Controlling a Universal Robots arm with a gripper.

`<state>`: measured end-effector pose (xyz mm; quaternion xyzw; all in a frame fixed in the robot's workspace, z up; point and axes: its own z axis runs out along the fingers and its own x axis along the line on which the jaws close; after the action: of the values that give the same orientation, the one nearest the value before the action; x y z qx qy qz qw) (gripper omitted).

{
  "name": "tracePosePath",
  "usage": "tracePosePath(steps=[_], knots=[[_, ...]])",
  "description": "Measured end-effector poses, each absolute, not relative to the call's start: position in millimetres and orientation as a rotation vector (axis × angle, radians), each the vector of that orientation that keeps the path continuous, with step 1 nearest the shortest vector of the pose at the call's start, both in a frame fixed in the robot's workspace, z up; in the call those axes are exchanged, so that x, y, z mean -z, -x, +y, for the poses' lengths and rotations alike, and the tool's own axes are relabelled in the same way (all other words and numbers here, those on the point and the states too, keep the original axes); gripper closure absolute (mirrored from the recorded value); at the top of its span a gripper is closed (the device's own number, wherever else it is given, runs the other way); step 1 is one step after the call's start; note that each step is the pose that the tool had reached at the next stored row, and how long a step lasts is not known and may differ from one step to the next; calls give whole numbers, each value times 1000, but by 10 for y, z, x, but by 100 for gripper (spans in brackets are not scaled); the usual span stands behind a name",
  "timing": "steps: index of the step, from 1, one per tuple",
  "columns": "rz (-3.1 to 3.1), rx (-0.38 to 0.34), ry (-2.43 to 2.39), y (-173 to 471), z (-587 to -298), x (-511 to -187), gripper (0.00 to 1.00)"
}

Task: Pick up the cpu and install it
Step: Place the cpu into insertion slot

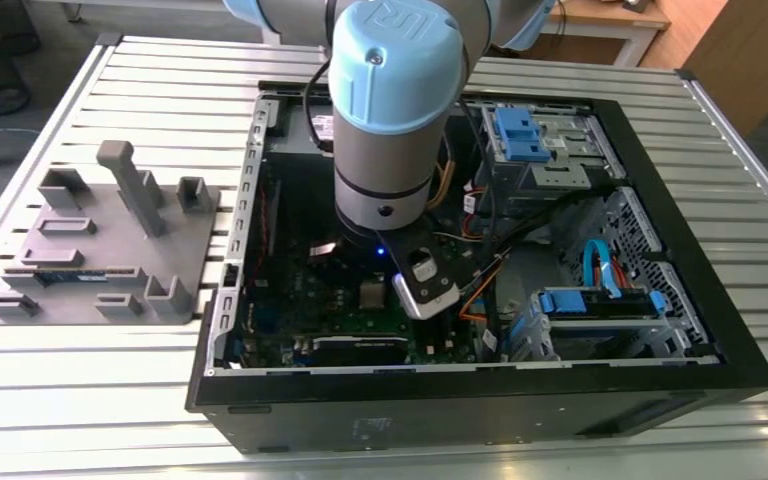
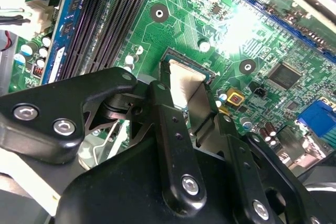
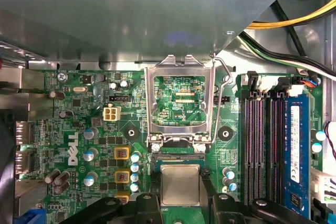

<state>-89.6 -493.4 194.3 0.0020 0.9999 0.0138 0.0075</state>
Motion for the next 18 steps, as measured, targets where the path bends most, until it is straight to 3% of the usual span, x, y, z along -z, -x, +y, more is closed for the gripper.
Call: tracePosePath(steps=[16, 17, 18], knots=[[3126, -43, -6, 896, -4934, -1947, 60], [3126, -43, -6, 896, -4934, -1946, 54], [3126, -43, -6, 896, -4934, -1946, 54]])
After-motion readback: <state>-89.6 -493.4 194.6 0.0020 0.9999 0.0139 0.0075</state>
